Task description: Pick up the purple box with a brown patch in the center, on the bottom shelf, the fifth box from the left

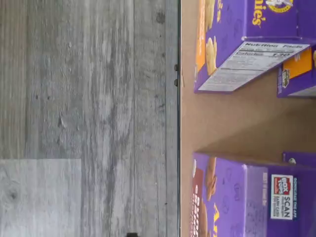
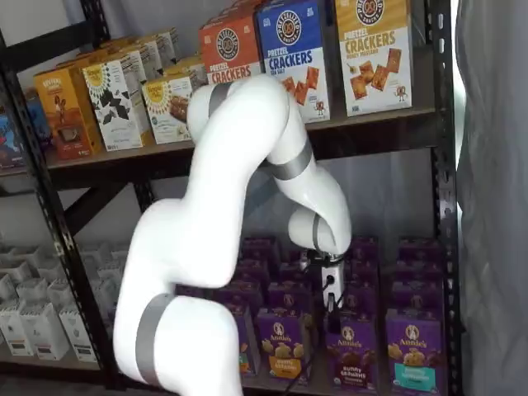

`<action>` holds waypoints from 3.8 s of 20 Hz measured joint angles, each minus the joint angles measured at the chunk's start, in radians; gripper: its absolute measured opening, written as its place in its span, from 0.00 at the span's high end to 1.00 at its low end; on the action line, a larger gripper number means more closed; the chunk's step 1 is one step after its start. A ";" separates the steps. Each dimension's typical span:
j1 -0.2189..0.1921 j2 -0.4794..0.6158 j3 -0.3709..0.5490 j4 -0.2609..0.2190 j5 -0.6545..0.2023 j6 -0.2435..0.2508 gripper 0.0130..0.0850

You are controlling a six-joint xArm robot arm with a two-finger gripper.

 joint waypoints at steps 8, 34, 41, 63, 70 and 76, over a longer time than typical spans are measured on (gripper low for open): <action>0.020 0.073 -0.053 0.104 -0.045 -0.077 0.00; 0.011 0.302 -0.310 -0.255 -0.012 0.243 0.00; 0.006 0.310 -0.321 -0.271 0.002 0.252 0.22; 0.001 0.293 -0.286 -0.288 -0.005 0.263 0.61; 0.001 0.287 -0.269 -0.294 -0.023 0.269 0.67; 0.001 0.273 -0.247 -0.288 -0.020 0.264 0.78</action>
